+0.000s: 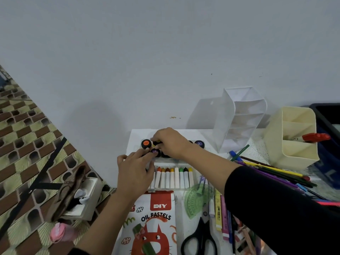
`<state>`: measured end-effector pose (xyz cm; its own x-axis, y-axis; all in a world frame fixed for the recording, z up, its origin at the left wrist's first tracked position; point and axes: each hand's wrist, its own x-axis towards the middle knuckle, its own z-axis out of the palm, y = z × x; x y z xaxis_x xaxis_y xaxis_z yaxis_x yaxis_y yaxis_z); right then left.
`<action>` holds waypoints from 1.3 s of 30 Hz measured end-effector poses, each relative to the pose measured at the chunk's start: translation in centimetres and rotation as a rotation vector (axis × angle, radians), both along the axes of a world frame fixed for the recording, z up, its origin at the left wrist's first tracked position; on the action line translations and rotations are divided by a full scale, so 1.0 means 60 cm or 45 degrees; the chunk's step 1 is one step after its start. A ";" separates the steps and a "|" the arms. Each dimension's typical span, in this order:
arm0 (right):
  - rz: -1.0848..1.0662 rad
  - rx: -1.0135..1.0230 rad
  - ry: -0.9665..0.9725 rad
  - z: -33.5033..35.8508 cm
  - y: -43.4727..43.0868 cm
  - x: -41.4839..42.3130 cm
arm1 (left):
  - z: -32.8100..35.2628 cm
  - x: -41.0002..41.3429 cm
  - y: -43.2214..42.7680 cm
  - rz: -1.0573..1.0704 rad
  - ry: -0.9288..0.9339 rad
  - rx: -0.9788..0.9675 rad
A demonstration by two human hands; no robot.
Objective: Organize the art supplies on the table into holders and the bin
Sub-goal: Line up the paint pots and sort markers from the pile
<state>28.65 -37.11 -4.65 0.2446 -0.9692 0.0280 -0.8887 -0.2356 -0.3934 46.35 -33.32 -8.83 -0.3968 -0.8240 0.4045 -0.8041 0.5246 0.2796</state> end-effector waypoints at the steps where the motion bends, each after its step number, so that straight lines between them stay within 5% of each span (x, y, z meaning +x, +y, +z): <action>1: 0.006 -0.009 0.013 -0.003 0.001 0.000 | 0.001 0.000 0.000 0.000 -0.003 0.001; 6: 0.069 -0.078 0.280 -0.034 0.015 0.006 | 0.005 0.001 0.003 0.013 -0.048 0.011; 10: 0.116 0.104 0.388 -0.024 0.036 0.001 | 0.008 0.000 0.003 0.016 -0.055 0.019; 16: 0.116 0.178 0.372 -0.012 0.054 0.008 | 0.012 -0.002 0.001 0.035 -0.082 0.036; 23: -0.123 -0.047 0.039 -0.023 0.071 -0.019 | 0.018 0.003 0.009 0.039 -0.089 0.079; 32: 0.183 0.126 0.361 -0.008 0.080 -0.041 | 0.024 -0.008 0.007 0.039 -0.201 0.092; 35: 0.137 0.198 0.171 -0.003 0.084 -0.041 | 0.037 -0.017 0.001 0.047 -0.241 0.119; 39: -0.273 0.154 -0.509 -0.006 0.091 -0.049 | 0.047 -0.025 -0.010 0.053 -0.230 0.139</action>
<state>25.70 -31.62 -5.03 0.0315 -0.9988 -0.0369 -0.6857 0.0053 -0.7279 44.87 -33.91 -6.03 -0.4197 -0.8762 0.2370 -0.8667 0.4644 0.1821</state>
